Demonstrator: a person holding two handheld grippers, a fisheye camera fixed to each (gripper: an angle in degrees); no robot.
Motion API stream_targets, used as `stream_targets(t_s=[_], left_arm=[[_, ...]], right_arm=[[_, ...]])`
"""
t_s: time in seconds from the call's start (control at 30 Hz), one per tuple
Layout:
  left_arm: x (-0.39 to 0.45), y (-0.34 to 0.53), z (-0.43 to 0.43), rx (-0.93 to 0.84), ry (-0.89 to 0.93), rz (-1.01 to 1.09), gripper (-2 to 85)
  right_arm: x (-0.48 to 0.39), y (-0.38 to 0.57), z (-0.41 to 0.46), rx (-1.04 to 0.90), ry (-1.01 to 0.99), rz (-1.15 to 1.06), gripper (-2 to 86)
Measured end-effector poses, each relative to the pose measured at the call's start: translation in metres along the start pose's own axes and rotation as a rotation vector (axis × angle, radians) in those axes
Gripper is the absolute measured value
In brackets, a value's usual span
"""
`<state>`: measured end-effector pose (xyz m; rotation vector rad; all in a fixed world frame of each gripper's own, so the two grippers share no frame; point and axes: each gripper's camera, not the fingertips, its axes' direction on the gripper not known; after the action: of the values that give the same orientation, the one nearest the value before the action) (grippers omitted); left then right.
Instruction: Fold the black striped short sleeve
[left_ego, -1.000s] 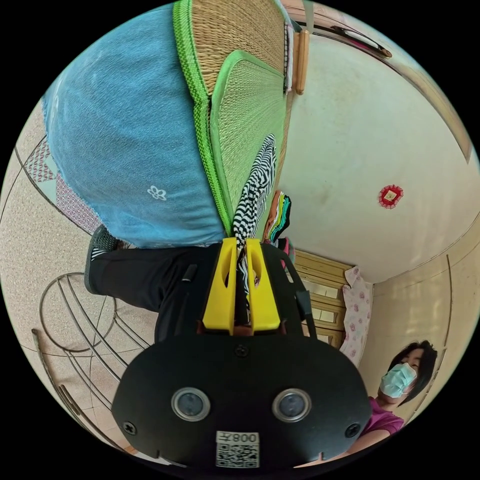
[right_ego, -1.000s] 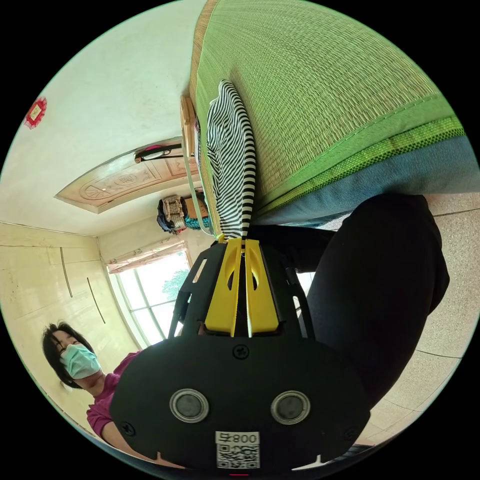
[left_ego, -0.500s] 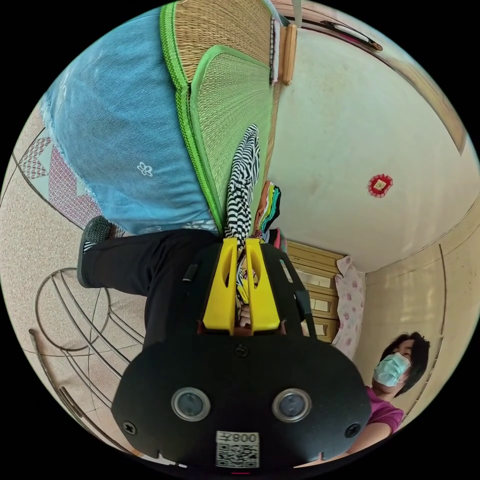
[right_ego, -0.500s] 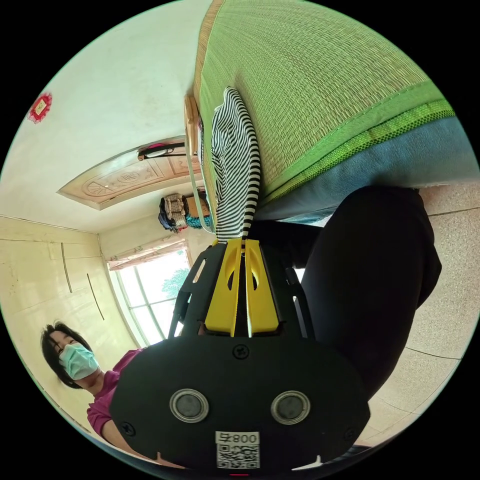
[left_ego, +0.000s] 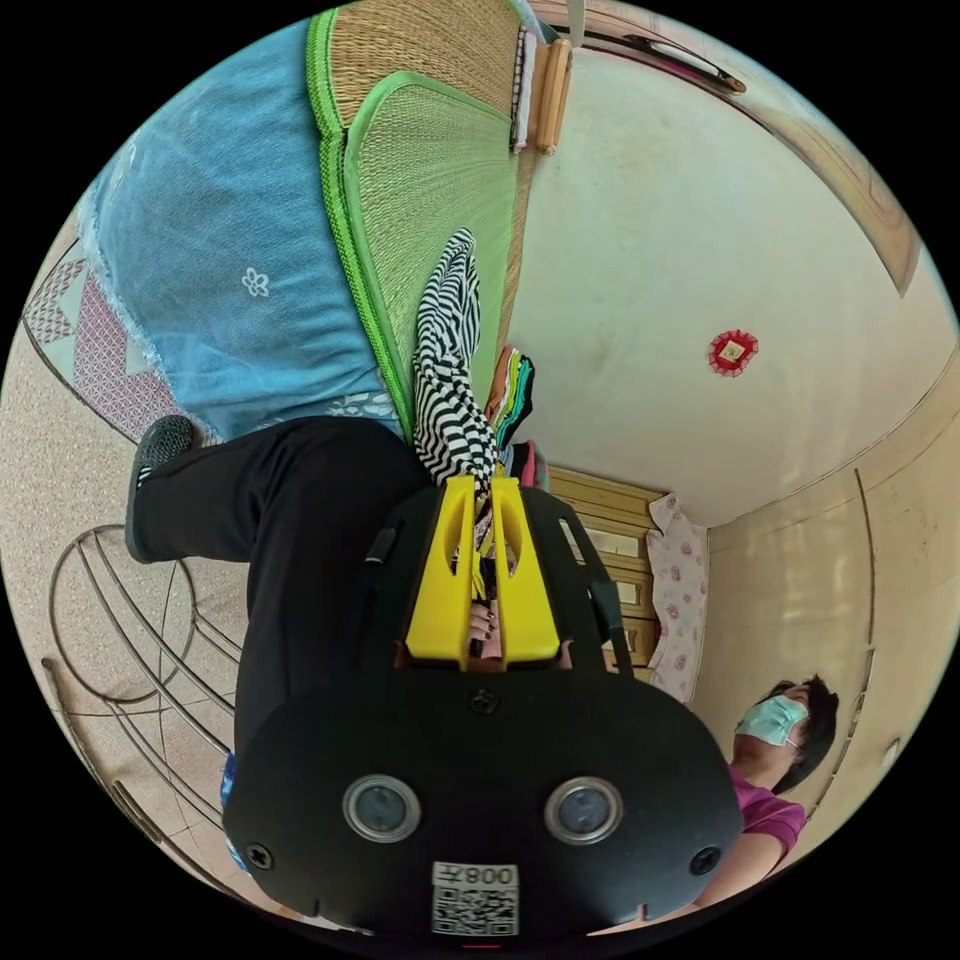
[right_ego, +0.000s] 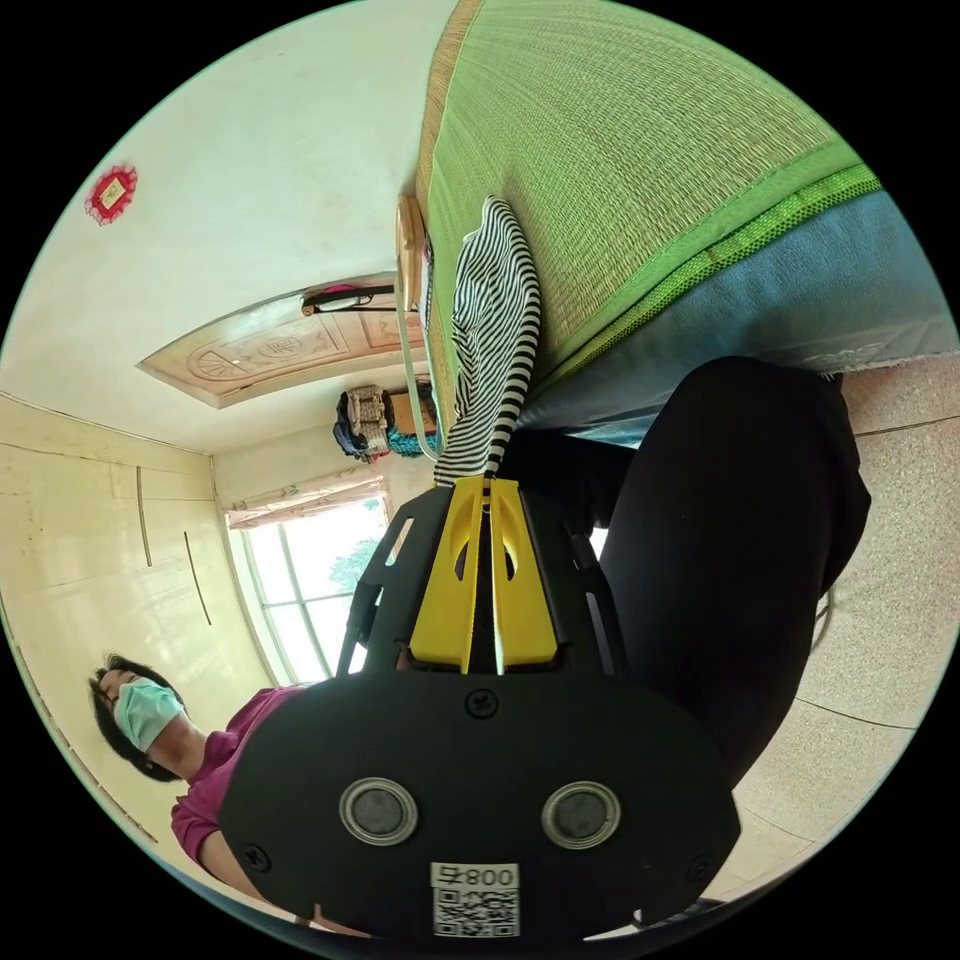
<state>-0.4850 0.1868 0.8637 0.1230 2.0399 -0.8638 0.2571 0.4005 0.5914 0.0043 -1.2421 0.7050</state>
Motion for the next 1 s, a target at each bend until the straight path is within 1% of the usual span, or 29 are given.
stream_targets(t_s=[0.27, 0.5, 0.83, 1.0], left_arm=[[0.034, 0.02, 0.033, -0.038, 0.042, 0.041, 2.8], [0.082, 0.029, 0.072, -0.066, 0.088, 0.107, 2.8], [0.163, 0.038, 0.145, -0.107, 0.218, 0.206, 2.7], [0.207, 0.034, 0.192, -0.151, 0.248, 0.259, 2.7]], right_arm=[[-0.037, 0.034, -0.035, 0.046, -0.037, -0.049, 0.8], [-0.079, 0.059, -0.066, 0.09, -0.075, -0.112, 0.9], [-0.179, 0.096, -0.135, 0.176, -0.155, -0.299, 0.8], [-0.234, 0.109, -0.172, 0.231, -0.185, -0.407, 0.9]])
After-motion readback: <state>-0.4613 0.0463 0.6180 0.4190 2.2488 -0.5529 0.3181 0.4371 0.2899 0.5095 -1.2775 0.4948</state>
